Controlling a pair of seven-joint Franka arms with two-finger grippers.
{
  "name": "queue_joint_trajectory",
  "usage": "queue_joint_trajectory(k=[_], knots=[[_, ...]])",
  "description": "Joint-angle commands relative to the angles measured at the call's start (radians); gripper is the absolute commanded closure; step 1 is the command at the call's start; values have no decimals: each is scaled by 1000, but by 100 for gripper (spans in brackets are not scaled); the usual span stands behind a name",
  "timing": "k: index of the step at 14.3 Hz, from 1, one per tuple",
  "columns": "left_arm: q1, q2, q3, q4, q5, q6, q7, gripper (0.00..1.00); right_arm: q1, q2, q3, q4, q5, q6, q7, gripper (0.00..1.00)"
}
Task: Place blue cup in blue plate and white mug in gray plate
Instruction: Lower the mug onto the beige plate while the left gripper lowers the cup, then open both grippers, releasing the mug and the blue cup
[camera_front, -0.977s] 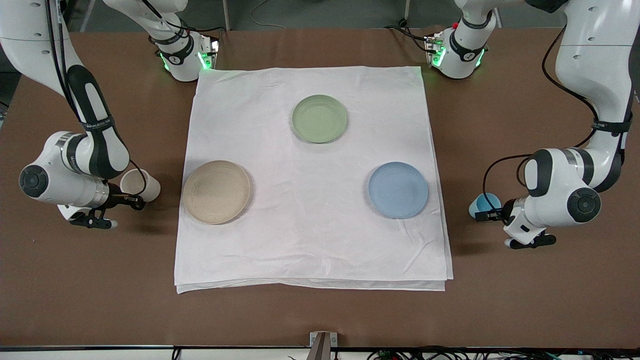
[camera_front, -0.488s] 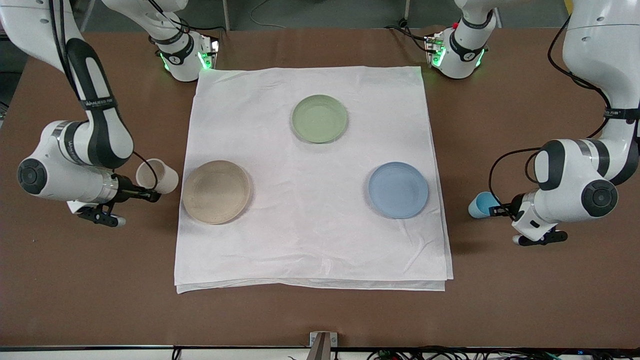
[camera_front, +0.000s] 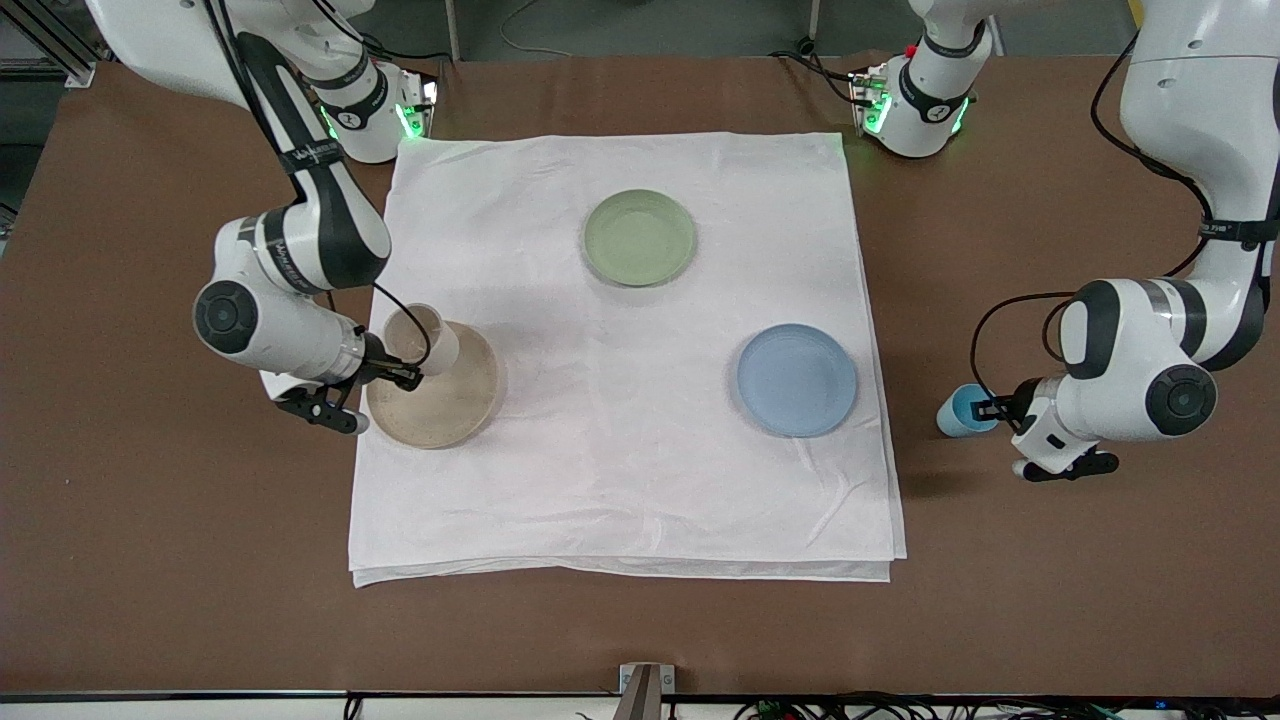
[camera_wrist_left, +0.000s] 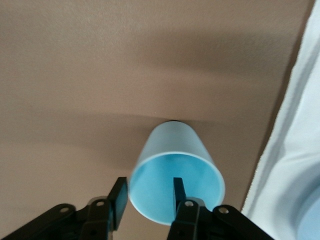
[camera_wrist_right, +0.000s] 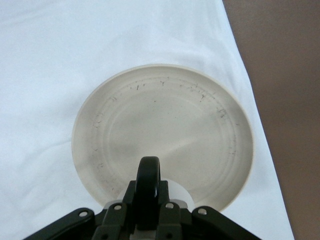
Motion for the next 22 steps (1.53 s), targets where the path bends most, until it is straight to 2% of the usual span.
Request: queue_joint_trajectory(k=[1, 3, 5, 6, 7, 8, 10, 13, 15, 18, 20, 22], knots=[[2, 23, 0, -4, 30, 36, 10, 62, -8, 6, -5, -61, -25, 81, -1, 100], [2, 25, 0, -1, 30, 36, 9, 65, -4, 26, -7, -70, -46, 109, 1, 100], [-3, 22, -1, -1, 30, 36, -1, 86, -7, 46, -7, -68, -75, 125, 1, 97], [-7, 19, -1, -1, 30, 36, -2, 99, -10, 48, -7, -67, -80, 128, -1, 83], [-9, 16, -4, -1, 28, 36, -4, 100, -13, 49, -7, -59, -80, 123, -2, 51], [-12, 8, -12, 2, 25, 34, -4, 100, -13, 48, -7, -52, -80, 120, -1, 4], [-12, -24, -61, 3, 20, 22, -36, 100, -16, 40, -5, -20, -78, 88, -2, 0], [-12, -58, -176, 16, 19, -2, -180, 100, -26, -7, -14, 136, -81, -193, -30, 0], [-20, -50, -257, 14, 27, -9, -311, 100, -71, -41, -14, 258, -81, -365, -134, 0], [-116, -21, -270, -9, 28, 23, -437, 99, -160, -107, -14, 358, -130, -527, -287, 0], [-138, -9, -268, -42, 39, 57, -465, 95, -217, -173, -14, 358, -181, -591, -410, 0], [-133, -15, -270, -88, 74, 88, -470, 86, -279, -214, -14, 358, -186, -636, -514, 0]])
